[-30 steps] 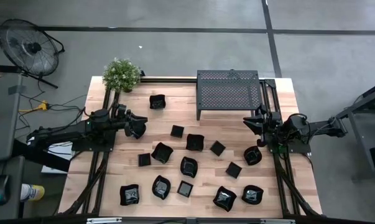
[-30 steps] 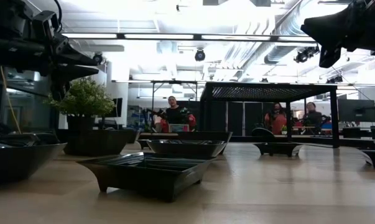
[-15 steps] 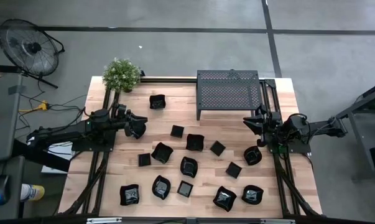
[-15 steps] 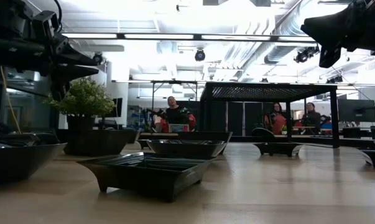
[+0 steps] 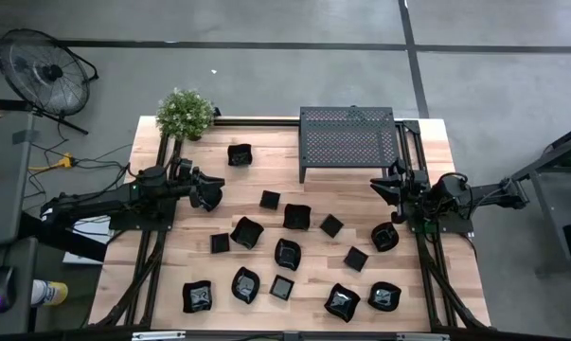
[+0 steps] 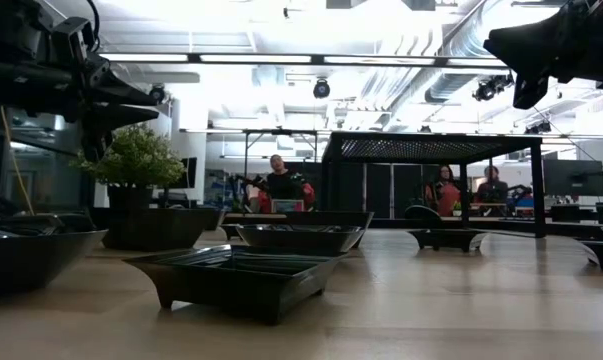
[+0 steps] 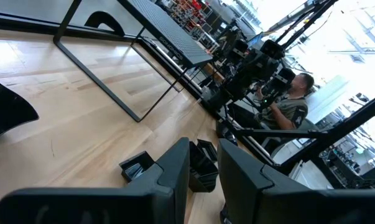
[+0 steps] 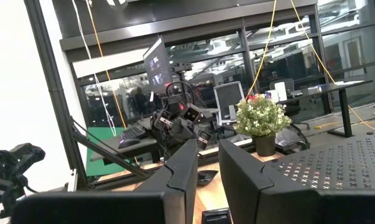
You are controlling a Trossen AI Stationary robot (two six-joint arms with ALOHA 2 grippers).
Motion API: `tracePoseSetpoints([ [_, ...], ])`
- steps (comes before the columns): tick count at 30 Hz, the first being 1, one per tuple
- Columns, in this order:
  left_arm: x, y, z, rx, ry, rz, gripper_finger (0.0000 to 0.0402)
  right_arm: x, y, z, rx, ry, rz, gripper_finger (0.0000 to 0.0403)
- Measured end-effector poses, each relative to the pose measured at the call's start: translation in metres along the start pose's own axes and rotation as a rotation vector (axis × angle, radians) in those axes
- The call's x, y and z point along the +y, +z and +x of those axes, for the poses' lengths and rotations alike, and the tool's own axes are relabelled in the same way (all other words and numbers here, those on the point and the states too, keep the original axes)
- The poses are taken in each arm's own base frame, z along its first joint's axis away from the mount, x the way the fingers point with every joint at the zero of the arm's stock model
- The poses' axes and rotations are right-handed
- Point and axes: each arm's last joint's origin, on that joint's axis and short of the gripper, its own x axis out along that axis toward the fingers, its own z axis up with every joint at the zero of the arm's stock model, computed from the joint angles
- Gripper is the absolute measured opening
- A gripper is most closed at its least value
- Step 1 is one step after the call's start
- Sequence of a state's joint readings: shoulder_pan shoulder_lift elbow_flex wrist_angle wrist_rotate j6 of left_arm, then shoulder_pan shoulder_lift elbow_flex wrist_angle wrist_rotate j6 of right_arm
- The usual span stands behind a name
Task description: Pick & Place Mini shaped plates
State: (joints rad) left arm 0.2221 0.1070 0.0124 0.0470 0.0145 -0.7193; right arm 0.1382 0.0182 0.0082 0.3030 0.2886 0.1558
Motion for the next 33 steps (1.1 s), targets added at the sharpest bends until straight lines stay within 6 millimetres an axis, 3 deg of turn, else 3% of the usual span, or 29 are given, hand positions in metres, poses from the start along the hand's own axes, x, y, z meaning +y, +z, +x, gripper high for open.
tracePoseSetpoints([
  [24, 0.0000, 0.0000, 0.0000, 0.000, 0.000, 0.000, 0.0081, 0.0001, 0.0000, 0.0000, 0.001, 0.004, 0.007, 0.0062],
  [33, 0.0000, 0.0000, 0.0000, 0.000, 0.000, 0.000, 0.0081, 0.0002, 0.0000, 0.0000, 0.002, 0.008, 0.281, 0.0062],
])
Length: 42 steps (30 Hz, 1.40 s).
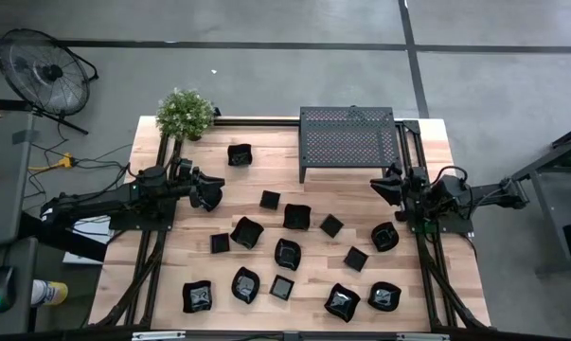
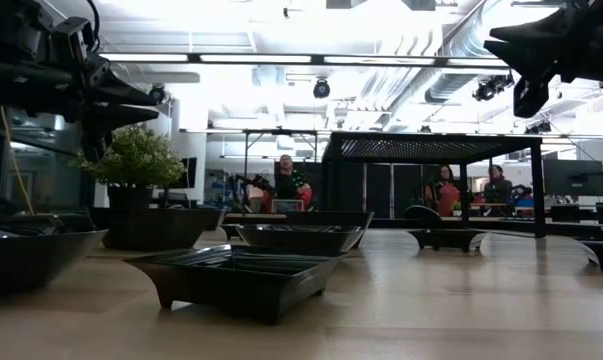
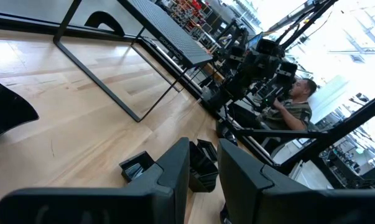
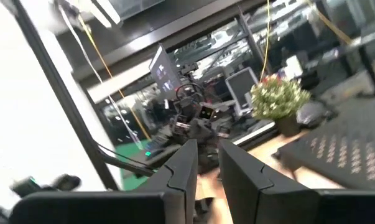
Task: Pick & Place Mini shaped plates
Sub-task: Put the black leaf-shaped plate on the shelf
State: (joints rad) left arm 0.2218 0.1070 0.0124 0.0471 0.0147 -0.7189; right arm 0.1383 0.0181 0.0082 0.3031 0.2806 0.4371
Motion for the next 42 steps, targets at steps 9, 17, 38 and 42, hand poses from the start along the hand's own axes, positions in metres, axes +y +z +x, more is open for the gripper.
tracePoseSetpoints([
  [9, 0.000, 0.000, 0.000, 0.000, 0.001, 0.000, 0.0081, 0.005, 0.009, 0.003, 0.095, -0.052, 0.103, 0.0062],
  [17, 0.000, 0.000, 0.000, 0.000, 0.001, 0.000, 0.0081, 0.021, 0.036, 0.011, 0.284, -0.148, 0.059, 0.0062],
  [38, 0.000, 0.000, 0.000, 0.000, 0.000, 0.000, 0.0081, 0.047, 0.047, 0.039, 1.023, -0.465, 0.448, 0.0062],
  [42, 0.000, 0.000, 0.000, 0.000, 0.001, 0.000, 0.0081, 0.044, 0.036, 0.041, 1.114, -0.621, 0.592, 0.0062],
])
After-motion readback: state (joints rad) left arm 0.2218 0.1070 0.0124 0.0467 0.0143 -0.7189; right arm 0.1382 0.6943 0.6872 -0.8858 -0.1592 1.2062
